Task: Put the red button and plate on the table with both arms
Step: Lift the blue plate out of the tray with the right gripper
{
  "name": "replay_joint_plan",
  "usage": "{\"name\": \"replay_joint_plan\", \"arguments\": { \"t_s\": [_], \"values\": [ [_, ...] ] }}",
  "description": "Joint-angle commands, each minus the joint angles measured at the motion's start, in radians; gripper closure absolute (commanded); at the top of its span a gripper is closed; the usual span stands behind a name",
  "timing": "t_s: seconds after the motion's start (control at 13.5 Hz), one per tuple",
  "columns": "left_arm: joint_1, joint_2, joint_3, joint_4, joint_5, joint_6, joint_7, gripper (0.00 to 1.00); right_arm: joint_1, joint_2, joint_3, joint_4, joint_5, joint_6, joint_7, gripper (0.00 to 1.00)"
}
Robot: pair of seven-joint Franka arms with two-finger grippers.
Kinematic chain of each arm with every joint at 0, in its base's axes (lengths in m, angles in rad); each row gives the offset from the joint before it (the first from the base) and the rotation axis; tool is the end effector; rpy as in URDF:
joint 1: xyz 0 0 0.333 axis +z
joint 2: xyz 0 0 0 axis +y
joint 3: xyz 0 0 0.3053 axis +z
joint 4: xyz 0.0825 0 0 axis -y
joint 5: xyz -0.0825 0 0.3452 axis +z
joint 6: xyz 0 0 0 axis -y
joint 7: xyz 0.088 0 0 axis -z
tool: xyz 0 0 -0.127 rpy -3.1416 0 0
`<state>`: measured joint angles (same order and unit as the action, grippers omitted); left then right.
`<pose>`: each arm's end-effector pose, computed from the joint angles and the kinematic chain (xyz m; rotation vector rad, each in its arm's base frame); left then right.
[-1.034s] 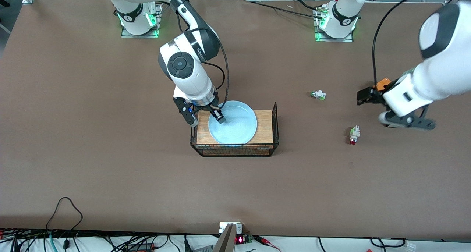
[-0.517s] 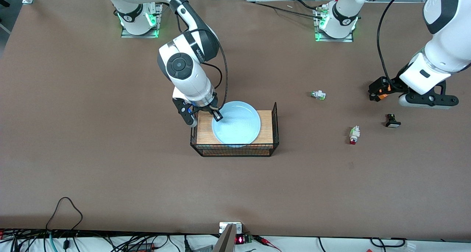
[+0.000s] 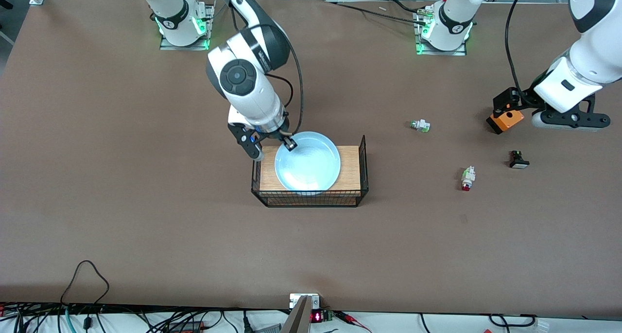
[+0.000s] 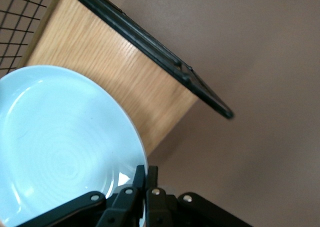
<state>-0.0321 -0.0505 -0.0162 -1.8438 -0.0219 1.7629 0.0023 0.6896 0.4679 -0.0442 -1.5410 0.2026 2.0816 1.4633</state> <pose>0.5053 -0.0269 0.5168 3.1205 -0.0719 -0.0482 0.5138 0.4089 0.3775 -2.6931 1.3095 0.1552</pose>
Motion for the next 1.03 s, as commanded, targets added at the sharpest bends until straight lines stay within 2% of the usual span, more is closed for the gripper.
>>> {"name": "replay_joint_plan", "arguments": {
  "t_s": [0.0, 0.15, 0.44, 0.67, 0.96],
  "values": [
    [0.004, -0.009, 0.001, 0.001, -0.01, -0.014, 0.03, 0.0, -0.007, -0.08, -0.005, 0.01, 0.047, -0.093, -0.009, 1.0],
    [0.003, -0.009, -0.007, 0.004, -0.01, -0.014, 0.03, 0.0, -0.013, -0.127, -0.011, 0.012, 0.05, -0.135, -0.011, 1.0],
    [0.0, -0.008, -0.01, 0.015, -0.01, -0.016, 0.027, 0.0, -0.07, -0.193, -0.02, 0.062, 0.119, -0.193, -0.064, 1.0],
    [-0.005, -0.009, -0.011, 0.017, -0.01, -0.016, 0.025, 0.0, -0.163, -0.192, -0.017, 0.124, 0.158, -0.251, -0.199, 1.0],
    [-0.008, -0.009, -0.011, 0.02, -0.009, -0.016, 0.025, 0.0, -0.329, -0.187, -0.016, 0.128, 0.181, -0.299, -0.458, 1.0]
  ]
}}
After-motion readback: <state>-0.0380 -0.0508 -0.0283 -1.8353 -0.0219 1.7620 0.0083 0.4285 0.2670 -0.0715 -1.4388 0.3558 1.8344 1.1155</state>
